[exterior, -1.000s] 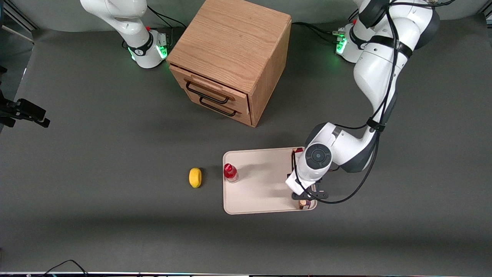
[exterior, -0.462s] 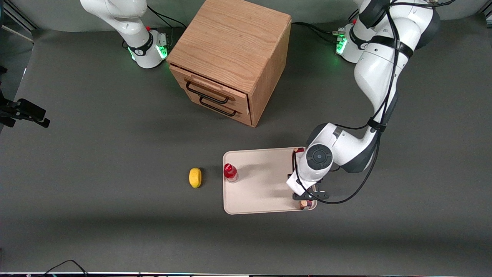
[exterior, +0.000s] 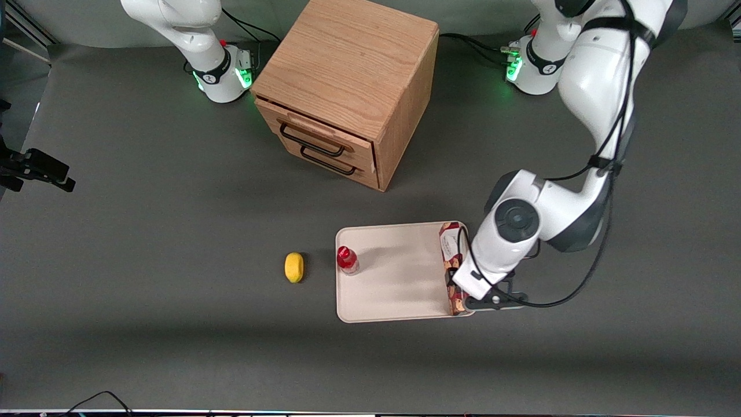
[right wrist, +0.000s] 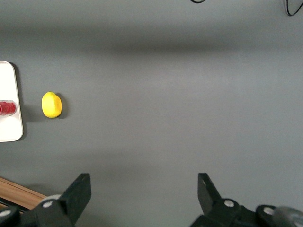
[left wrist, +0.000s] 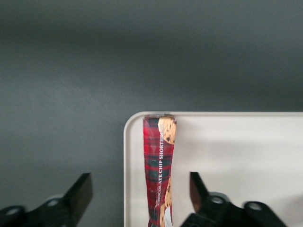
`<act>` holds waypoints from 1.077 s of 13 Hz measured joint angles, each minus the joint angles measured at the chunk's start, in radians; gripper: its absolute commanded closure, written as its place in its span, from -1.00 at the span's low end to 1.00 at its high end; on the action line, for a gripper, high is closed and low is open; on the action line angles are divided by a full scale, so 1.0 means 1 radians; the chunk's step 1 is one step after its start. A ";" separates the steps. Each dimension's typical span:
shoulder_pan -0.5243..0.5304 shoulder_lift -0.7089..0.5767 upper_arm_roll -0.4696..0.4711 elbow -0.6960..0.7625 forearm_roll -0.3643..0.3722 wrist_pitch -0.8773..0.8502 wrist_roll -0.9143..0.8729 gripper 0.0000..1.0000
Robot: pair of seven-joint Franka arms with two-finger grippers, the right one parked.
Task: Place red cookie box on tray
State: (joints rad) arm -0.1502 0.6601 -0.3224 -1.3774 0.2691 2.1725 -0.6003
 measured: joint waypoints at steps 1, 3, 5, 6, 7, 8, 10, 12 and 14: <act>0.024 -0.048 0.002 0.000 -0.038 -0.035 0.048 -1.00; 0.099 -0.146 0.005 0.000 -0.068 -0.128 0.158 -1.00; 0.194 -0.245 0.006 -0.001 -0.081 -0.240 0.298 -1.00; 0.233 -0.287 0.007 -0.001 -0.093 -0.297 0.370 -1.00; 0.265 -0.327 0.007 -0.002 -0.108 -0.357 0.423 -1.00; 0.289 -0.363 0.008 -0.003 -0.126 -0.409 0.459 -1.00; 0.327 -0.440 0.016 -0.036 -0.159 -0.471 0.511 -1.00; 0.367 -0.544 0.026 -0.130 -0.182 -0.487 0.543 -1.00; 0.401 -0.653 0.031 -0.227 -0.206 -0.503 0.568 -1.00</act>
State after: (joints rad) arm 0.2507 0.0072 -0.2916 -1.6046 0.0631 1.6698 -0.0320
